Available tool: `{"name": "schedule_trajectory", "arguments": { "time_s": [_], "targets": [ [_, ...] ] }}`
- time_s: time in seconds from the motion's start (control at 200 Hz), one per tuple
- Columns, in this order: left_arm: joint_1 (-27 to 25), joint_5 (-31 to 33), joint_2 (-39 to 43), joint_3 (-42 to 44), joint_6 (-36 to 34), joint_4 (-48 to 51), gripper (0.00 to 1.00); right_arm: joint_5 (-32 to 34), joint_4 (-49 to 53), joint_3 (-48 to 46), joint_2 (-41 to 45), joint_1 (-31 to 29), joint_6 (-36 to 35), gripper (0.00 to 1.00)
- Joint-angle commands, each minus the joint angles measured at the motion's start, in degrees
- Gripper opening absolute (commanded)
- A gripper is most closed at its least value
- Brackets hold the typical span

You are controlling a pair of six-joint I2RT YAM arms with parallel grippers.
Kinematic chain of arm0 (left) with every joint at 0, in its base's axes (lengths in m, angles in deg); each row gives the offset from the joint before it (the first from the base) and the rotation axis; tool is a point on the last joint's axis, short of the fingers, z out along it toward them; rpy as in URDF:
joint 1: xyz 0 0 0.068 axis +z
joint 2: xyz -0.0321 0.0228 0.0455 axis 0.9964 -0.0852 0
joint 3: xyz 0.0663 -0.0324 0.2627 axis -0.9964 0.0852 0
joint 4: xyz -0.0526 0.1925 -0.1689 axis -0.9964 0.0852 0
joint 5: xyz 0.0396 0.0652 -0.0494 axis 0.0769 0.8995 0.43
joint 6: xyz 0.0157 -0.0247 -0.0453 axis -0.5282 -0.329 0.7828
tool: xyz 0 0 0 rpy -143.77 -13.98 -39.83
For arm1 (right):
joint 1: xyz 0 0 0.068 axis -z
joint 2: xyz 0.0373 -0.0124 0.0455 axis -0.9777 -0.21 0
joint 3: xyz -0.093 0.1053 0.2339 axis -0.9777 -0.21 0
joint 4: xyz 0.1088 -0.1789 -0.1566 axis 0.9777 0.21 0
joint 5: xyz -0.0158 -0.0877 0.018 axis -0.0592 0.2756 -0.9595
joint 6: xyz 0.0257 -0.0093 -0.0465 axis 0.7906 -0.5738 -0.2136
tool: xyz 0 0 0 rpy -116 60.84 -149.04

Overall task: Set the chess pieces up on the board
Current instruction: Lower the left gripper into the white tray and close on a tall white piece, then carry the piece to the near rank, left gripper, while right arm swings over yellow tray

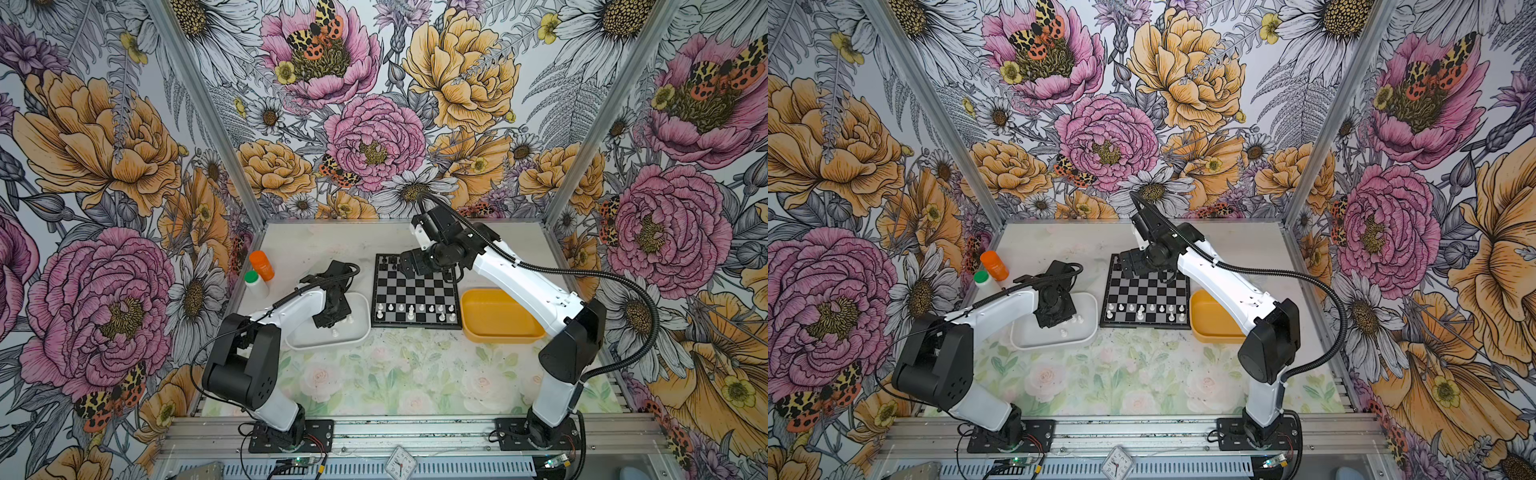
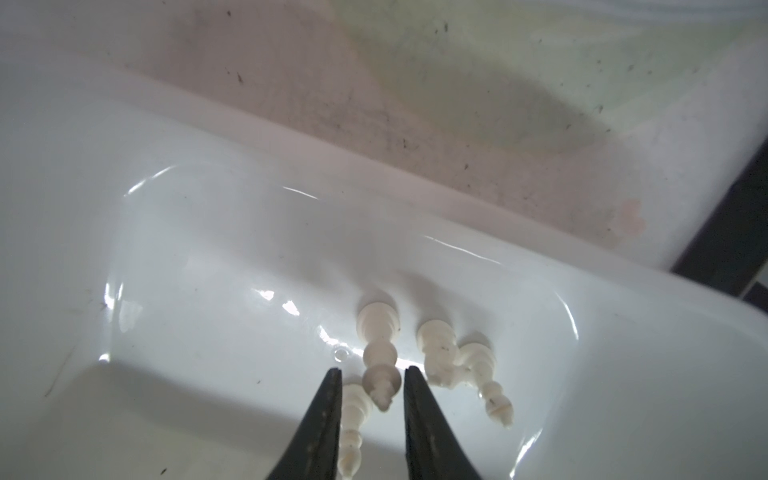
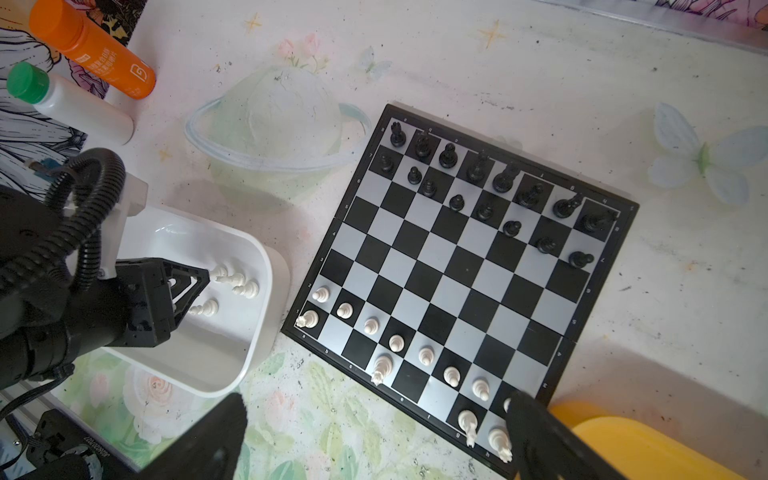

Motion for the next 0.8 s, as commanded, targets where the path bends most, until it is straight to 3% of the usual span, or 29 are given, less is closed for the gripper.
{"name": "schedule_trajectory", "arguments": {
  "time_s": [0.0, 0.791],
  "targets": [
    [0.87, -0.72, -0.89, -1.16, -1.29, -1.15, 0.25, 0.83, -1.1, 0.64, 1.31, 0.17, 0.6, 1.0],
    [2.08, -1.73, -0.84, -3.05, -4.19, -0.77, 0.12, 0.99, -1.08, 1.22, 0.94, 0.17, 1.83, 1.0]
  ]
}}
